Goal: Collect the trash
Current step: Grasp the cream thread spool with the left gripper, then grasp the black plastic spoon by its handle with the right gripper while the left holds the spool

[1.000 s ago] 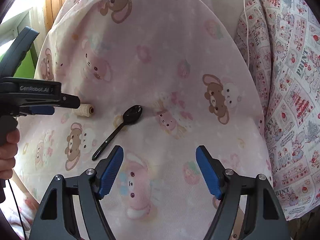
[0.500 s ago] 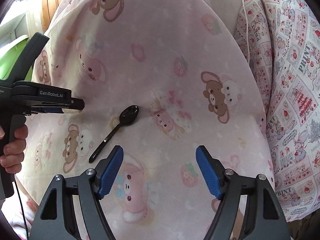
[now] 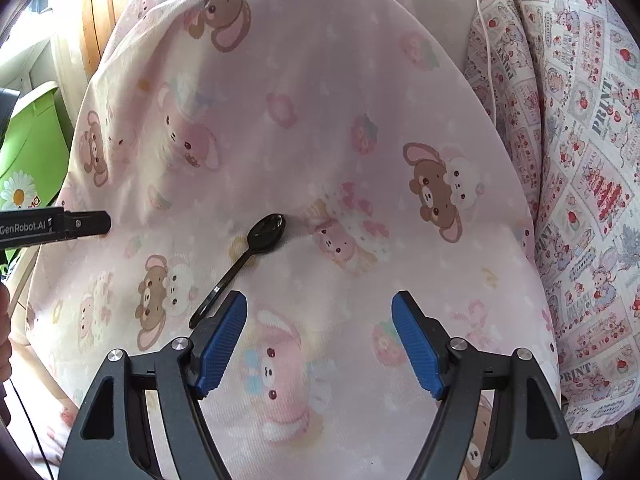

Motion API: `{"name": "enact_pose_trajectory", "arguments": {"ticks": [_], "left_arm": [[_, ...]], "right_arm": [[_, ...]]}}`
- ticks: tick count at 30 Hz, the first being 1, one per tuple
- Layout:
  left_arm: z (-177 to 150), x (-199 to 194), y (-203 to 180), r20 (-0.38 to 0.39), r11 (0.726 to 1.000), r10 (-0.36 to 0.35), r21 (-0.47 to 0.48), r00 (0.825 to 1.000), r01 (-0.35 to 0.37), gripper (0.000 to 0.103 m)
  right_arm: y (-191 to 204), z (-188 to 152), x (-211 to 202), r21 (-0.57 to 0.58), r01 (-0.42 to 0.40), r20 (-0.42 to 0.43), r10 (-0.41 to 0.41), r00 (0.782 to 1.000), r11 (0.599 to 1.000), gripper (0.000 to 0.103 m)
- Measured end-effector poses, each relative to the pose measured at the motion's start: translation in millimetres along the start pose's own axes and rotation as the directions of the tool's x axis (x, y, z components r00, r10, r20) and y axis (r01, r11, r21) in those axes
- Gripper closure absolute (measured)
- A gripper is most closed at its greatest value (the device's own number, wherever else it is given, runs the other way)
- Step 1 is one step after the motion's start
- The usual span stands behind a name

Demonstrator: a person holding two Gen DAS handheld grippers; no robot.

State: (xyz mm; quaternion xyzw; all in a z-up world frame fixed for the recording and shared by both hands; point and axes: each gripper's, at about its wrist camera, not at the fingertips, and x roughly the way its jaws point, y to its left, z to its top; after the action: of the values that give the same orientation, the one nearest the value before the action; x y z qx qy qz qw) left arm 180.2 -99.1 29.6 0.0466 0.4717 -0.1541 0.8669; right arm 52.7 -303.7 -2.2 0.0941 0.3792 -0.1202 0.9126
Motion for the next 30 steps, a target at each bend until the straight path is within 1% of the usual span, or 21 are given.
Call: {"name": "enact_pose_trajectory", "arguments": {"ticks": [2, 4, 5, 6, 8, 13, 14, 16, 18, 21, 24, 25, 26, 27, 30], "left_arm": [[-5, -3, 0, 0.003, 1.0, -0.002, 0.003, 1.0, 0.002, 0.048], [-11, -8, 2, 0.014, 1.0, 0.01, 0.005, 1.0, -0.01, 0.048], [-15, -16, 7, 0.023, 1.0, 0.019, 0.01, 1.0, -0.019, 0.048], [-20, -29, 20, 0.036, 1.0, 0.027, 0.016, 0.999, -0.027, 0.048], [-32, -42, 27, 0.063, 0.999, 0.043, 0.022, 0.997, -0.044, 0.048], [-62, -54, 45, 0.105, 0.994, 0.111, 0.007, 0.988, -0.112, 0.048], [-68, -55, 49, 0.11, 0.993, 0.119, 0.001, 0.987, -0.12, 0.048], [-80, -55, 55, 0.117, 0.991, 0.13, -0.005, 0.985, -0.131, 0.048], [-91, -51, 57, 0.122, 0.992, 0.13, -0.011, 0.984, -0.129, 0.048], [-102, -42, 64, 0.106, 0.993, 0.118, -0.039, 0.987, -0.114, 0.048], [-109, -35, 69, 0.084, 0.993, 0.091, -0.082, 0.992, -0.084, 0.048], [-109, -33, 70, 0.082, 0.993, 0.09, -0.084, 0.993, -0.083, 0.048], [-109, -33, 70, 0.084, 0.993, 0.095, -0.083, 0.992, -0.088, 0.048], [-108, -33, 70, 0.089, 0.992, 0.104, -0.082, 0.991, -0.096, 0.048], [-109, -37, 73, 0.105, 0.991, 0.108, -0.094, 0.989, -0.098, 0.048]], "right_arm": [[0, 1, -3, 0.008, -0.011, 0.01, 0.011, 1.0, 1.0, 0.026], [3, 1, -5, 0.013, -0.013, 0.01, 0.013, 1.0, 1.0, 0.025], [4, 1, -6, 0.02, -0.024, 0.002, 0.024, 1.0, 1.0, 0.023], [4, 2, -6, 0.035, -0.046, -0.006, 0.046, 0.999, 0.998, 0.019], [8, 7, -6, 0.062, -0.074, -0.008, 0.074, 0.997, 0.995, 0.017], [35, 23, 10, 0.018, -0.03, -0.032, 0.031, 0.999, 0.999, 0.017], [40, 24, 15, 0.015, -0.03, -0.042, 0.03, 0.999, 0.999, 0.017], [49, 24, 29, -0.001, -0.001, -0.078, 0.001, 0.997, 1.0, 0.017], [54, 21, 39, -0.008, 0.001, -0.094, -0.002, 0.996, 1.0, 0.017], [59, 15, 48, -0.033, 0.045, -0.107, -0.048, 0.993, 0.998, 0.017], [66, 8, 50, -0.075, 0.042, -0.105, -0.049, 0.993, 0.996, 0.017], [70, 6, 51, -0.091, 0.046, -0.1, -0.055, 0.993, 0.995, 0.017], [73, 5, 52, -0.102, 0.032, -0.082, -0.041, 0.996, 0.994, 0.017], [77, 5, 55, -0.112, 0.03, -0.087, -0.04, 0.995, 0.993, 0.017], [81, 6, 59, -0.087, 0.02, -0.102, -0.029, 0.994, 0.996, 0.022]]}}
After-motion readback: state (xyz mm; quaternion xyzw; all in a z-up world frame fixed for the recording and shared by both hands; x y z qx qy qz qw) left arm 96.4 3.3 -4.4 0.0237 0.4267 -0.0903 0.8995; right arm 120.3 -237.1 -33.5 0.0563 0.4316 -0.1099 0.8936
